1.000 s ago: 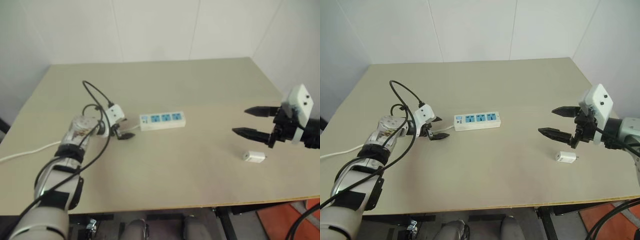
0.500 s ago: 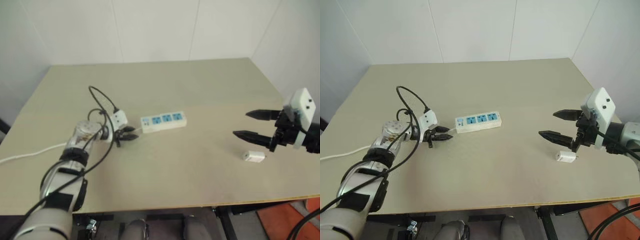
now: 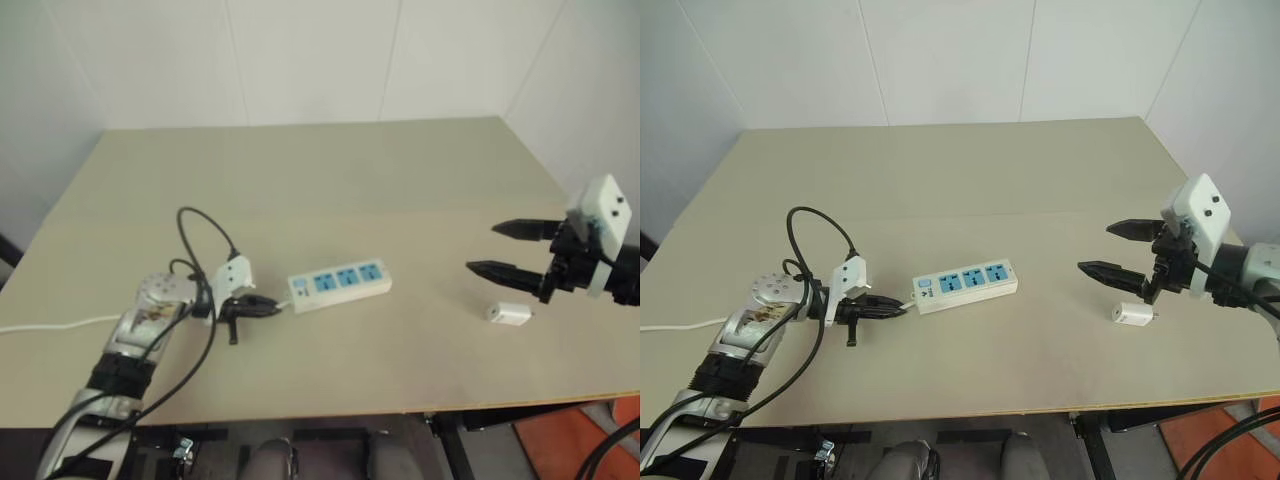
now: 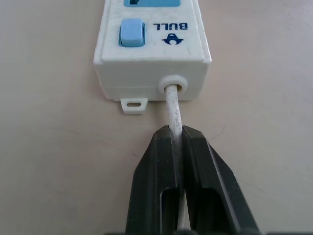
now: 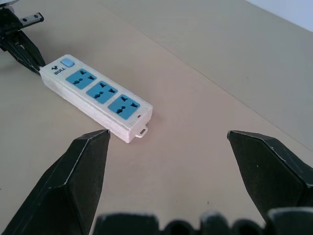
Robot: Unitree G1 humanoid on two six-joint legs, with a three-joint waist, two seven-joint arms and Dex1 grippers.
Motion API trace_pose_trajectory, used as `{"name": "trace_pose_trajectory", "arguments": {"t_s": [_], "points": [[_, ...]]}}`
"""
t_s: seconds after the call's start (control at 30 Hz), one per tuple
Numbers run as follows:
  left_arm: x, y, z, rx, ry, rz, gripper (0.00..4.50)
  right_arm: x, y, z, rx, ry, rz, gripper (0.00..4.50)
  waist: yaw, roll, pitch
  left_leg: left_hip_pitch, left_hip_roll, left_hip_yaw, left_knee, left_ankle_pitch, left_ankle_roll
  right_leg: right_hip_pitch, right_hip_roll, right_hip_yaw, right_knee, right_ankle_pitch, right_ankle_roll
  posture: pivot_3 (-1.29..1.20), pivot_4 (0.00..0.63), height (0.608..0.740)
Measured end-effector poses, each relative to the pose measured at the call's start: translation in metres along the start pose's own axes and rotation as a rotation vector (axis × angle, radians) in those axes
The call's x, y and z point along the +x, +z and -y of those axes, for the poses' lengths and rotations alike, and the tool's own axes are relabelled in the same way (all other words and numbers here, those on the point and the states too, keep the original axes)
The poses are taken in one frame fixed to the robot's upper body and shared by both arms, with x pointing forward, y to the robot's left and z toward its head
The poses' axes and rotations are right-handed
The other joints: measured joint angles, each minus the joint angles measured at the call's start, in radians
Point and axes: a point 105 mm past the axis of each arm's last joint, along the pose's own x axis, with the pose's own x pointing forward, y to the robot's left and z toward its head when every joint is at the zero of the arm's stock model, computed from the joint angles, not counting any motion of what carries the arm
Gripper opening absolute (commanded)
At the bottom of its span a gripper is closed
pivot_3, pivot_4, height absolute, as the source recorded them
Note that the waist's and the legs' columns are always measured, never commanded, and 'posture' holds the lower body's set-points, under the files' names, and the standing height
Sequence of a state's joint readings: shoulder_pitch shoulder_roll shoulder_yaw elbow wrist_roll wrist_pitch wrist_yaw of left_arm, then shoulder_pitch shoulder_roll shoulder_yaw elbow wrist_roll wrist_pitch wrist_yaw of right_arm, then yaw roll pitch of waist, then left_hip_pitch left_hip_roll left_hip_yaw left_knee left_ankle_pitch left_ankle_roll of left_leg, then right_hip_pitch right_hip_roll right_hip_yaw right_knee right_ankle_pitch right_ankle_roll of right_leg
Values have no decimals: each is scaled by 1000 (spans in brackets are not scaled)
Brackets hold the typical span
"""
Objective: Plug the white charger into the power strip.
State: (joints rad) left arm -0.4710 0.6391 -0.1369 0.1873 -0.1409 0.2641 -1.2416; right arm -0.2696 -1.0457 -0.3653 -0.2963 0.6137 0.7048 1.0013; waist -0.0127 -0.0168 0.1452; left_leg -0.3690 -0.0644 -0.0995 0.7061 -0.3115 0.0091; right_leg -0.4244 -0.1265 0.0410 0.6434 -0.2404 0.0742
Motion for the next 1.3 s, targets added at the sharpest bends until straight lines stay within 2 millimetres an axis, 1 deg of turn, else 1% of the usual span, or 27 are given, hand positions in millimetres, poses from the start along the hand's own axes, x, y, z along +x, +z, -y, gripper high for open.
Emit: {"name": "trace_pose_trajectory", "arguments": {"t_s": [0.07, 0.1, 0.2, 0.37, 0.4, 0.5, 0.57, 0.6, 0.63, 0.67, 0.77, 0.83, 0.9, 0.97, 1.1, 1.3], "points": [[-1, 0, -1, -3, 5, 1, 665, 0, 0, 1, 2, -1, 1, 4500, 0, 0, 0, 0, 0, 0, 0, 0, 0, 0, 0, 0, 0, 0, 0, 0, 150, 740], [-1, 1, 0, -5, 3, 6, 783, 1, 0, 1, 2, 0, 1, 4500, -1, 0, 0, 0, 0, 0, 0, 0, 0, 0, 0, 0, 0, 0, 0, 0, 150, 740], [-7, 11, 6, 11, -48, 32, 1670, 1, 1, 1, 1, 1, 2, 4500, -1, 0, 0, 0, 0, 0, 0, 0, 0, 0, 0, 0, 0, 0, 0, 0, 150, 740], [-30, 27, 11, 29, -116, 73, 3303, 1, -4, 0, 13, 3, -9, 4500, -3, 0, 0, 0, 1, 0, 0, 0, 0, 0, 0, 0, -1, 0, 0, 0, 150, 740], [-35, 30, 11, 29, -121, 83, 3530, 0, -5, -1, 16, 3, -12, 4500, -3, 0, 0, 0, 1, 0, 0, 0, 1, -1, 0, 0, -1, 0, 0, 0, 150, 740], [-47, 47, 1, 58, -89, 133, 4450, -2, -7, -1, 24, -3, -18, 4500, -1, 0, 0, 0, 0, 0, 0, -1, 1, 0, 0, 0, -1, 0, 0, 0, 150, 740], [-47, 63, -13, 100, -29, 198, 4482, -2, -7, -1, 23, -4, -18, 4500, 7, 0, 0, 1, 0, 0, 0, 0, 1, 1, 0, 0, -1, 0, 0, 0, 150, 740], [-44, 69, -17, 113, -10, 226, 4482, -1, -6, -2, 23, -1, -16, 4500, 8, 0, 0, 1, 0, 0, 0, 0, 1, 1, 0, 0, -1, 0, 0, 0, 150, 740], [-36, 75, -23, 118, 18, 272, 4482, -2, -5, -2, 28, -3, -12, 4500, 10, 0, 0, 1, -1, 0, 0, 0, 0, 2, -1, 0, -1, 0, 0, 0, 150, 740], [-28, 76, -24, 119, 24, 297, 4482, -1, -5, -2, 29, -2, -8, 4500, 10, 0, 0, 0, -1, 0, 0, 0, 0, 1, -1, 0, -2, 0, 0, 0, 150, 740], [0, 66, -23, 109, 3, 322, 4482, -2, -3, -2, 33, -7, 1, 4500, 6, 0, 0, 0, -1, 1, 0, 2, -3, 0, -1, 0, -1, 0, 0, 0, 150, 740], [12, 58, -21, 107, -23, 310, 4482, -3, -2, -1, 33, -12, 5, 4500, 0, 0, 0, -1, -1, 1, -1, 2, -3, 0, -1, 0, -1, 0, 0, 0, 150, 740], [23, 56, -21, 126, -46, 302, 4482, -5, 0, 0, 32, -18, 12, 4500, -1, 0, 0, -1, -1, 1, 0, 1, -3, 1, -1, 0, -1, 1, 0, 0, 150, 740], [30, 53, -23, 138, -52, 294, 4482, -5, 1, 0, 29, -21, 15, 4500, 0, 0, 0, -1, -1, 2, 0, 1, -2, 1, -1, 0, -1, 1, 0, 0, 150, 740], [38, 38, -23, 184, -63, 245, 4482, -6, 3, 0, 36, -28, 20, 4500, -2, 0, 0, -1, -1, 2, -1, 1, -2, 1, -1, 0, -1, 1, 0, 0, 150, 740], [49, 40, -23, 203, -81, 282, 4482, -5, 6, -2, 45, -22, 36, 4500, 3, 0, 0, 0, -1, 1, 0, 0, 0, 2, -1, 0, -2, 1, 1, 0, 150, 740]]}}
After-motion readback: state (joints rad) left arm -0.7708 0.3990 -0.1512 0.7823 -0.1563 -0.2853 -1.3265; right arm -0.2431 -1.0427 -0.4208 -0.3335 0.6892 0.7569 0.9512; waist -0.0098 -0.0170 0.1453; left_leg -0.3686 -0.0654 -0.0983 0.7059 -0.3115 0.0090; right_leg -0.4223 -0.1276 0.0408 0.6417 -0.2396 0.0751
